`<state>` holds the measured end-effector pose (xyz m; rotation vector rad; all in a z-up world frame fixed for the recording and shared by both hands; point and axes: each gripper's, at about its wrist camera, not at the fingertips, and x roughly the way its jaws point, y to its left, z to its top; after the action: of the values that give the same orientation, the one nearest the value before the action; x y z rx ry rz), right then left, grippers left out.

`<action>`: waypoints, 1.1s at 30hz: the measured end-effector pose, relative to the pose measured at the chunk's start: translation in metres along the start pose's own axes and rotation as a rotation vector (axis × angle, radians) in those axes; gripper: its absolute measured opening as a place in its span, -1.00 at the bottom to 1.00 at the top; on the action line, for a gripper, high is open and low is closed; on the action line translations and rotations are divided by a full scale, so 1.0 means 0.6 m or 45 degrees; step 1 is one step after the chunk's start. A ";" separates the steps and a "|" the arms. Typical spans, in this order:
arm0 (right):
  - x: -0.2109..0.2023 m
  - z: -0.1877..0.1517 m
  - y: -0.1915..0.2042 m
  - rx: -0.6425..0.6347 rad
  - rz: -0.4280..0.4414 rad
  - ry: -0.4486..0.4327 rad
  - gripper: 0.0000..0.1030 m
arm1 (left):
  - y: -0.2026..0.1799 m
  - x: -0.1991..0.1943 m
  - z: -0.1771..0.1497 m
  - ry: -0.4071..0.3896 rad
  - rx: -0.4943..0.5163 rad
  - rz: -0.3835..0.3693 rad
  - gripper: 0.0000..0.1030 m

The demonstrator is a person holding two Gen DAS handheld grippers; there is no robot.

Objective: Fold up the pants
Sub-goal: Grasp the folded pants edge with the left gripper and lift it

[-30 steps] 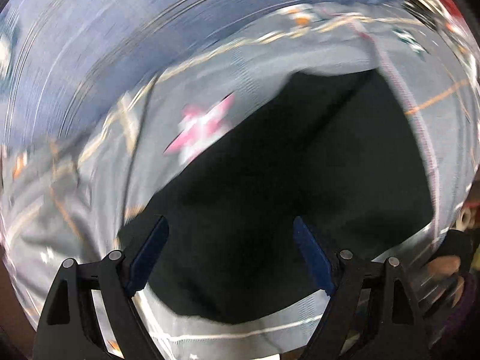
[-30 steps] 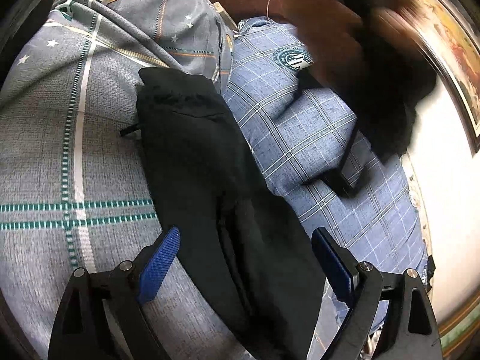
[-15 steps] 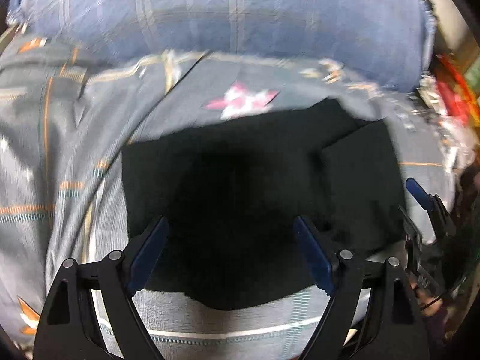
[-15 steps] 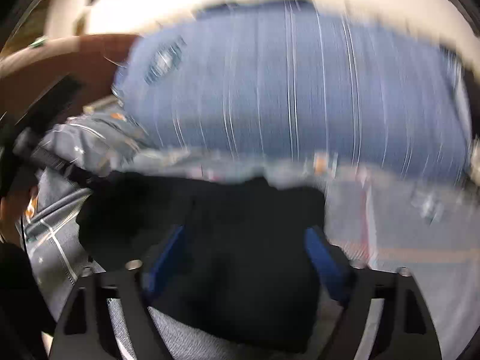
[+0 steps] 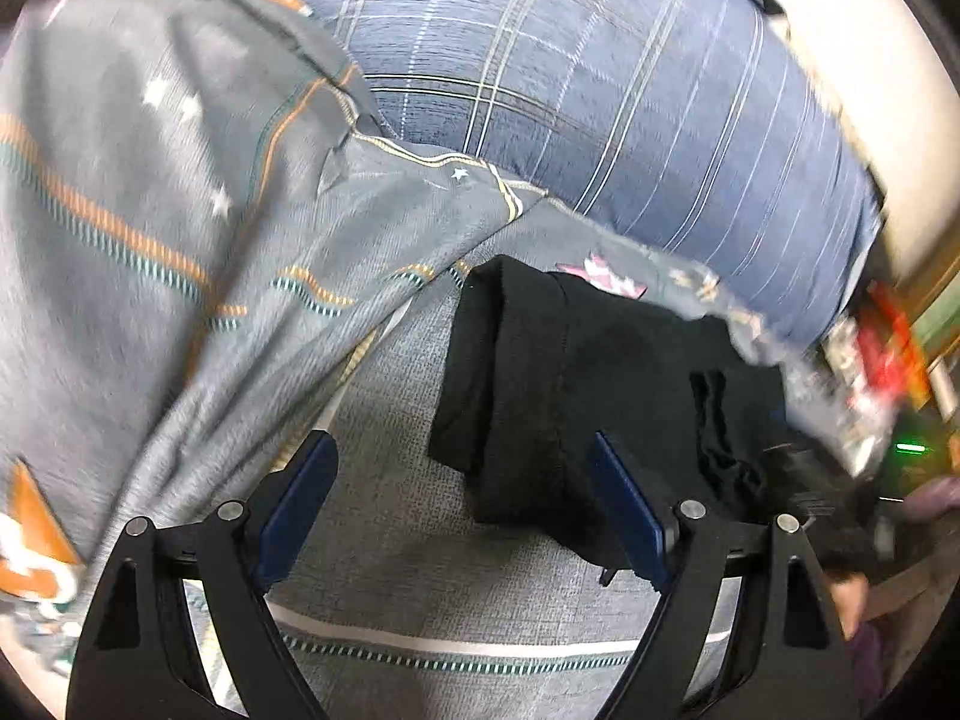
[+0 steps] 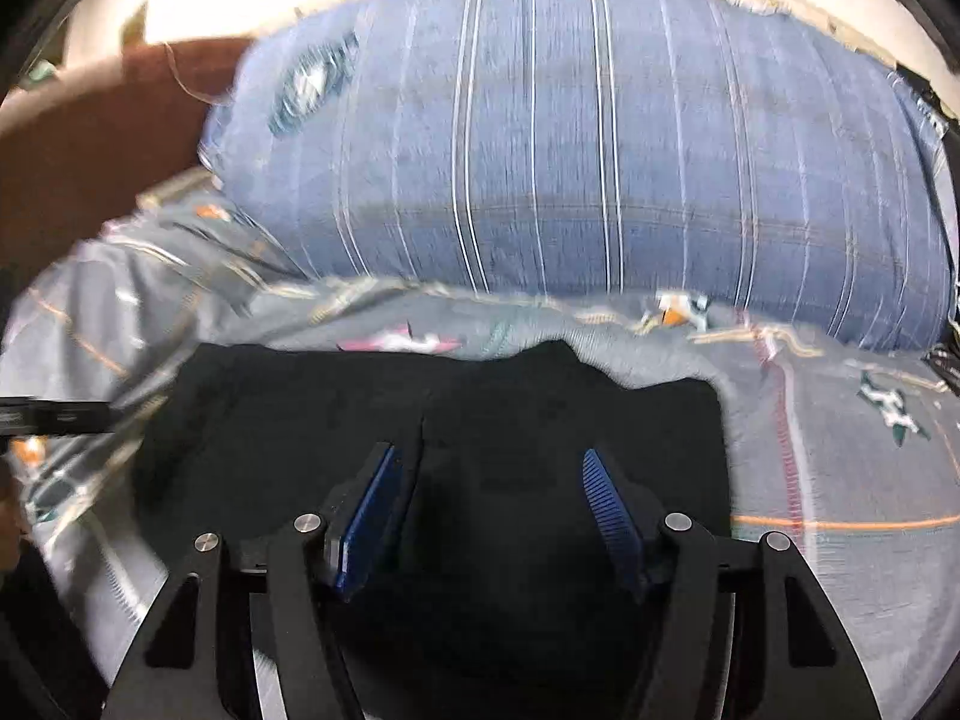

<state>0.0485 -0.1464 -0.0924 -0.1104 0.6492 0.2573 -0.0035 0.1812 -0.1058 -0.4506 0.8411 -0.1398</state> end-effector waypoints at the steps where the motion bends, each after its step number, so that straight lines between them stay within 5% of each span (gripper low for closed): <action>1: 0.044 -0.004 0.010 -0.033 -0.021 0.137 0.26 | 0.011 0.005 -0.005 -0.018 -0.020 -0.025 0.66; 4: 0.056 0.009 0.011 -0.002 -0.031 0.147 0.36 | 0.016 0.021 -0.006 0.032 -0.143 -0.174 0.66; 8: 0.023 0.067 0.023 -0.042 -0.055 0.158 0.39 | -0.014 0.030 0.000 0.011 -0.084 -0.216 0.66; 13: 0.001 0.154 0.102 -0.101 0.227 0.159 0.43 | -0.012 0.041 -0.004 0.075 -0.150 -0.241 0.66; 18: 0.063 0.211 0.222 -0.221 0.420 0.355 0.51 | 0.006 0.032 -0.014 0.098 -0.216 -0.239 0.66; 27: 0.194 0.175 0.339 -0.406 0.330 0.566 0.50 | 0.002 0.028 -0.023 0.110 -0.179 -0.194 0.66; 31: 0.241 0.146 0.333 -0.394 0.237 0.606 -0.06 | 0.006 0.027 -0.023 0.111 -0.175 -0.199 0.66; 32: 0.233 0.150 0.326 -0.363 0.263 0.579 -0.41 | 0.009 0.025 -0.023 0.107 -0.185 -0.202 0.66; 33: 0.217 0.159 0.311 -0.301 0.284 0.543 -0.44 | 0.012 0.027 -0.019 0.104 -0.191 -0.204 0.66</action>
<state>0.1532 0.0769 -0.1003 -0.3269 1.0559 0.5338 -0.0020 0.1791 -0.1266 -0.6575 0.8991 -0.2452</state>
